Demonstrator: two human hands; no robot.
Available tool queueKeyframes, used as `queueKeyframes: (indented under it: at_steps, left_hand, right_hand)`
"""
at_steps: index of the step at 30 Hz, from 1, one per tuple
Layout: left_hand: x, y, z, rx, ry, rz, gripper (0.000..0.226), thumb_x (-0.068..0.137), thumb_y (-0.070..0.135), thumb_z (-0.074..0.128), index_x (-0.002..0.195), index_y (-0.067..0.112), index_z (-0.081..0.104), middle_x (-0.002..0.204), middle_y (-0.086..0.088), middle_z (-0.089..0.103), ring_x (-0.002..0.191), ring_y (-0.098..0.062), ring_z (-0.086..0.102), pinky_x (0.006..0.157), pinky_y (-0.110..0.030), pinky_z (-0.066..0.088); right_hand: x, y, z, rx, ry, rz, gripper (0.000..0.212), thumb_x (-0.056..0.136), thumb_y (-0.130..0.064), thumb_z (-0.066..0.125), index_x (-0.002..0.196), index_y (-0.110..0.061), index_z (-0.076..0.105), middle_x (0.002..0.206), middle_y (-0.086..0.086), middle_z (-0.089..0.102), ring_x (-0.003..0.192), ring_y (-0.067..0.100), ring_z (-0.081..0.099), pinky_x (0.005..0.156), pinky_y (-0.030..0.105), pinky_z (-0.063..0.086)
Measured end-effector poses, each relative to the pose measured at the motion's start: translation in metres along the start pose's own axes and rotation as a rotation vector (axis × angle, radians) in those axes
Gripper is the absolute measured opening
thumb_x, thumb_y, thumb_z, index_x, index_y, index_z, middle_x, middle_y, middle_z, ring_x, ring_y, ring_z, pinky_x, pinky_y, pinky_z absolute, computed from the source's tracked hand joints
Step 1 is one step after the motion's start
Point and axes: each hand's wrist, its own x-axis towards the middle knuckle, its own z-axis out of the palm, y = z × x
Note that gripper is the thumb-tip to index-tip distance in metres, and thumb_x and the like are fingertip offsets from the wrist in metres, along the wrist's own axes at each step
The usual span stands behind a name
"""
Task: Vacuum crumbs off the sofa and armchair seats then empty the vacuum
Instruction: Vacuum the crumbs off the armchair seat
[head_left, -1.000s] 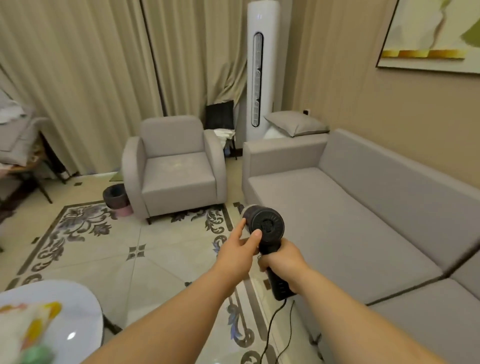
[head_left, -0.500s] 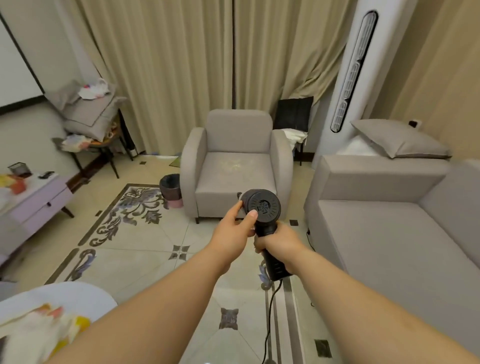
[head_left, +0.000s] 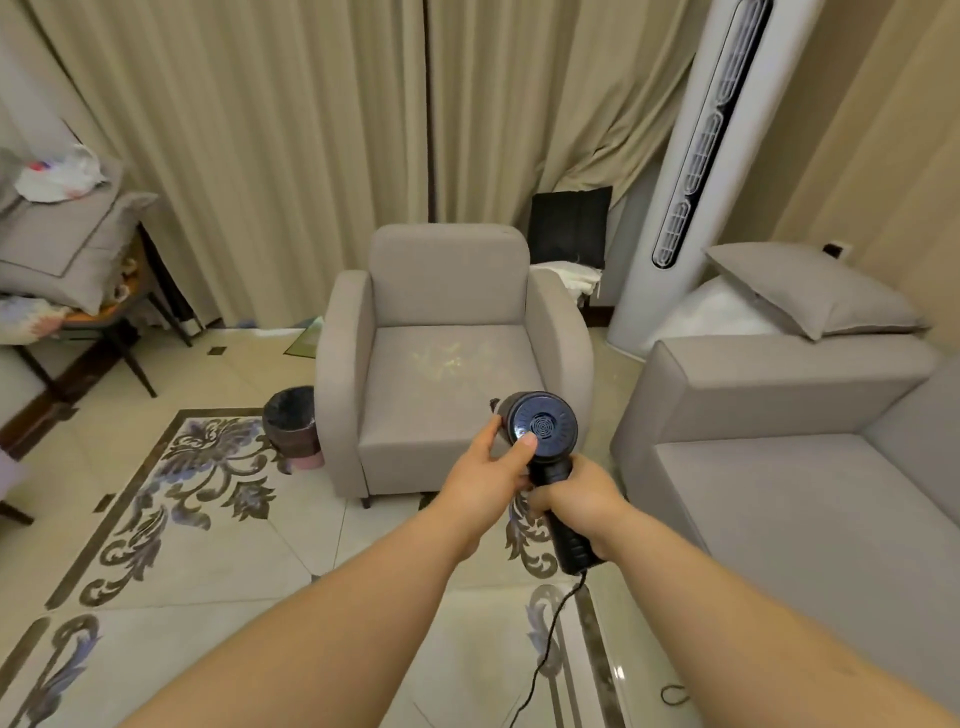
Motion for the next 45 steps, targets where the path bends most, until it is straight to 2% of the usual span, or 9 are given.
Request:
queueKeyframes:
  at_steps: [4, 10, 15, 20, 25, 32, 38, 42, 45]
  left_hand:
    - [0.097, 0.013, -0.006, 0.053, -0.001, -0.039, 0.064, 0.091, 0.044, 0.057, 0.146, 0.04, 0.026, 0.098, 0.014, 0.063, 0.088, -0.007, 0.066, 0.074, -0.027, 0.052]
    - [0.244, 0.034, -0.015, 0.126, 0.006, -0.105, 0.062, 0.093, 0.044, 0.053, 0.147, 0.037, 0.024, 0.098, 0.012, 0.06, 0.091, -0.008, 0.062, 0.078, -0.028, 0.044]
    - [0.335, 0.035, -0.028, 0.16, -0.027, -0.192, 0.063, 0.091, 0.047, 0.054, 0.146, 0.04, 0.024, 0.095, 0.014, 0.06, 0.097, -0.011, 0.063, 0.063, -0.021, 0.046]
    - [0.429, 0.016, -0.034, 0.24, -0.166, -0.279, 0.063, 0.091, 0.046, 0.054, 0.147, 0.035, 0.026, 0.097, 0.01, 0.061, 0.101, -0.018, 0.063, 0.085, -0.032, 0.049]
    - [0.504, -0.001, -0.032, 0.27, -0.281, -0.355, 0.068, 0.091, 0.046, 0.055, 0.149, 0.033, 0.023, 0.097, 0.003, 0.065, 0.095, -0.02, 0.062, 0.096, -0.041, 0.049]
    - [0.571, -0.03, -0.018, 0.306, -0.286, -0.482, 0.064, 0.093, 0.044, 0.054, 0.148, 0.036, 0.022, 0.117, -0.001, 0.062, 0.109, -0.023, 0.06, 0.101, -0.04, 0.045]
    - [0.604, -0.047, -0.009, 0.279, -0.255, -0.508, 0.066, 0.091, 0.048, 0.055, 0.147, 0.037, 0.023, 0.118, -0.002, 0.063, 0.107, -0.02, 0.063, 0.102, -0.042, 0.045]
    - [0.612, -0.052, -0.015, 0.246, -0.287, -0.516, 0.07, 0.088, 0.051, 0.056, 0.148, 0.038, 0.021, 0.108, 0.003, 0.064, 0.104, -0.018, 0.065, 0.098, -0.034, 0.045]
    - [0.61, -0.047, -0.028, 0.222, -0.274, -0.521, 0.069, 0.09, 0.049, 0.055, 0.148, 0.036, 0.021, 0.099, 0.009, 0.061, 0.101, -0.016, 0.066, 0.1, -0.036, 0.044]
  right_hand:
    - [0.098, -0.014, -0.005, 0.02, 0.0, 0.025, 0.047, 0.051, -0.008, 0.069, 0.096, -0.015, 0.061, 0.089, 0.013, 0.07, 0.076, 0.029, 0.064, 0.072, 0.039, 0.054]
    - [0.244, -0.041, -0.018, 0.011, -0.05, 0.089, 0.042, 0.063, -0.006, 0.074, 0.098, -0.022, 0.057, 0.092, 0.007, 0.068, 0.081, 0.026, 0.066, 0.07, 0.034, 0.053]
    - [0.327, -0.051, -0.016, 0.003, -0.074, 0.176, 0.038, 0.067, -0.003, 0.076, 0.097, -0.02, 0.059, 0.085, 0.005, 0.066, 0.074, 0.023, 0.062, 0.065, 0.03, 0.049]
    - [0.4, -0.042, -0.014, 0.026, -0.026, 0.335, 0.039, 0.07, 0.004, 0.073, 0.103, -0.011, 0.059, 0.079, 0.01, 0.065, 0.064, 0.023, 0.06, 0.058, 0.029, 0.047]
    - [0.459, -0.022, -0.011, 0.051, 0.075, 0.443, 0.025, 0.069, 0.007, 0.07, 0.086, -0.009, 0.061, 0.066, 0.009, 0.061, 0.059, 0.024, 0.055, 0.058, 0.031, 0.047]
    - [0.528, 0.021, -0.002, 0.134, 0.108, 0.528, 0.035, 0.067, 0.0, 0.073, 0.09, -0.021, 0.058, 0.078, 0.009, 0.066, 0.067, 0.025, 0.061, 0.062, 0.034, 0.052]
    - [0.565, 0.041, 0.004, 0.208, 0.098, 0.59, 0.04, 0.065, 0.002, 0.072, 0.1, -0.015, 0.062, 0.086, 0.012, 0.069, 0.077, 0.03, 0.064, 0.068, 0.037, 0.054]
    - [0.571, 0.042, 0.008, 0.225, 0.078, 0.616, 0.042, 0.063, 0.006, 0.07, 0.103, -0.008, 0.063, 0.081, 0.012, 0.067, 0.069, 0.027, 0.061, 0.058, 0.031, 0.05]
    - [0.574, 0.034, 0.012, 0.183, 0.023, 0.621, 0.042, 0.062, 0.004, 0.071, 0.102, -0.008, 0.064, 0.085, 0.014, 0.069, 0.073, 0.03, 0.063, 0.064, 0.037, 0.056]
